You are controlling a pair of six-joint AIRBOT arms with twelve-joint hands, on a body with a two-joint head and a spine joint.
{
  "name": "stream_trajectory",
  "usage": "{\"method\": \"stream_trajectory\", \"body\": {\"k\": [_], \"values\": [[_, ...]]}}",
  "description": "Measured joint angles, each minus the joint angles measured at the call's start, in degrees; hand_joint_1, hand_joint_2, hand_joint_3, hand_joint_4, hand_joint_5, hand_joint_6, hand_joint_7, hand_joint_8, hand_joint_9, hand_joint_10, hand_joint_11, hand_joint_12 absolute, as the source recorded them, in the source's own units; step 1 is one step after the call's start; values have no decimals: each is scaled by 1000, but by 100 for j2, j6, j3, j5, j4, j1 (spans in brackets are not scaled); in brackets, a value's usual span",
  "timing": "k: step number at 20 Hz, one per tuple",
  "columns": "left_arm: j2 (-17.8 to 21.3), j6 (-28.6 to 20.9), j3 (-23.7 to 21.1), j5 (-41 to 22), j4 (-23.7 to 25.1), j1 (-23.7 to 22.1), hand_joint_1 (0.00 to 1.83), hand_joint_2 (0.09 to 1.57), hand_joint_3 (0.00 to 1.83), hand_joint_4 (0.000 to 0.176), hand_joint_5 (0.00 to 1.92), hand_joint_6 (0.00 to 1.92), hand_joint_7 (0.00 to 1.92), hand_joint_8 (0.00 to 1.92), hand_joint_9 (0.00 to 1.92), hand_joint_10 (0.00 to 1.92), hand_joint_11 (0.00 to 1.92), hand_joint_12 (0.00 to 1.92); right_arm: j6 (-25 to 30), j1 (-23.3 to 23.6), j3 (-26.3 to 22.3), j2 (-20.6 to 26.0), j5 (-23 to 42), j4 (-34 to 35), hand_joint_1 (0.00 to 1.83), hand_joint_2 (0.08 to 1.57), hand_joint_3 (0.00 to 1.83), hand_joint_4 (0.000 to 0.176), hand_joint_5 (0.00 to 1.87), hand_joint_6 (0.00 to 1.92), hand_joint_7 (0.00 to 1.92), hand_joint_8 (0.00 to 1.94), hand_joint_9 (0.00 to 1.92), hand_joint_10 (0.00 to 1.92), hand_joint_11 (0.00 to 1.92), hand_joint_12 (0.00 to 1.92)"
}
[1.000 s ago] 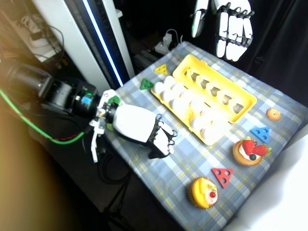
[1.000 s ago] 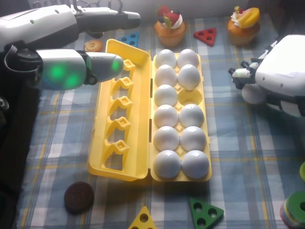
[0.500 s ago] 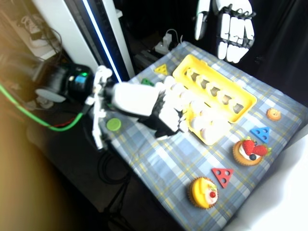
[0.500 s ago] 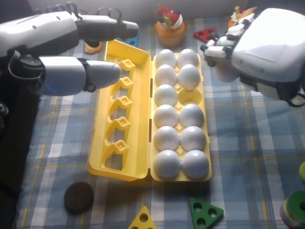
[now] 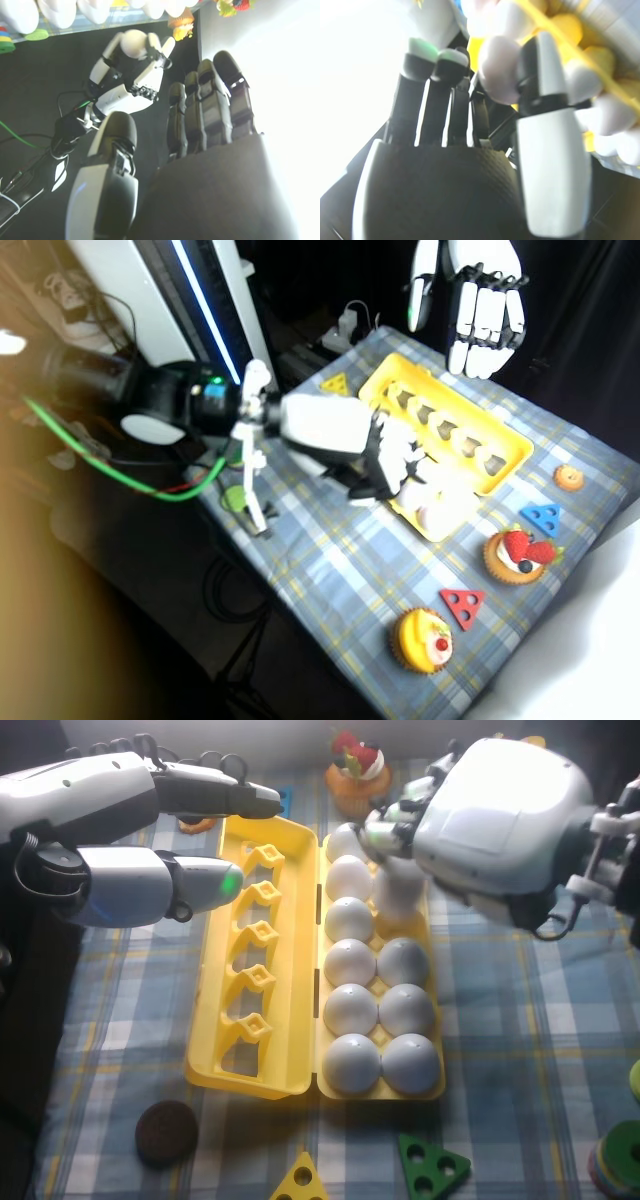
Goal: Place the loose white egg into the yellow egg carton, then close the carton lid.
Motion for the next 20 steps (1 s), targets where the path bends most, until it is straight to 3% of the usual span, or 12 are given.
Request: {"method": "stream_trajectory", "body": {"k": [5,6,8,9,10,12,13,14,15,16,18,20], "values": [[0,0,0,4,-7,0,469,1362,0,0,358,0,296,0,296,1,0,1098,2,0,52,-173,-138,-76,1134,1302,2,0,520,1551,768,1442,655,1325,496,1881],[0,-2,0,11,-7,0,462,1362,0,5,346,1,289,1,288,1,0,1077,0,0,52,-166,-138,-79,1028,1208,0,0,252,658,450,689,399,1205,240,1825],[0,-2,0,4,-7,0,485,1351,0,1,359,6,300,4,297,5,0,1077,-4,0,-7,-98,-140,-107,890,1220,0,0,144,394,331,404,174,986,47,1714],[0,0,0,11,-9,0,490,1352,0,0,358,5,301,4,301,7,0,1075,-4,0,-46,-59,-111,-96,861,1250,1,0,48,190,65,127,34,258,9,1139],[0,0,7,7,-11,0,460,1361,2,3,350,1,294,1,293,3,0,1069,-2,0,-131,28,-98,-90,896,1210,0,18,300,194,22,25,6,51,1,664],[0,0,11,7,-50,9,377,1385,5,5,323,0,257,1,266,1,0,990,-2,0,-402,306,7,-116,756,1241,0,46,314,76,6,2,0,1,0,227],[7,-2,11,0,-90,26,418,1379,0,0,339,4,274,4,284,7,0,1031,4,0,-518,461,85,-118,866,1219,0,26,386,93,5,1,0,0,0,185],[35,-2,9,-4,-98,44,416,1378,0,0,337,2,283,4,294,9,0,984,-2,0,-634,664,190,-122,867,1256,0,0,129,18,64,6,58,59,0,1143],[85,0,-17,-28,-166,98,436,1371,0,0,341,2,294,4,302,8,0,942,2,-2,-723,852,289,-98,888,1287,2,0,65,6,66,2,36,66,0,1233],[125,0,-20,-66,-238,151,450,1366,0,0,368,6,336,9,360,23,0,1159,-2,-31,-809,1080,452,-66,978,1225,0,40,2,0,38,10,97,136,0,1531],[168,0,-20,-131,-409,256,485,1358,0,0,380,6,367,11,398,31,0,1276,-7,-109,-946,1381,603,-13,848,1196,0,36,0,0,43,7,107,174,0,1499],[210,0,-20,-223,-662,343,474,1396,7,0,260,0,346,1,394,19,0,1396,-4,-321,-1147,1655,721,22,854,1217,0,68,0,0,89,11,8,347,0,1396]]}}
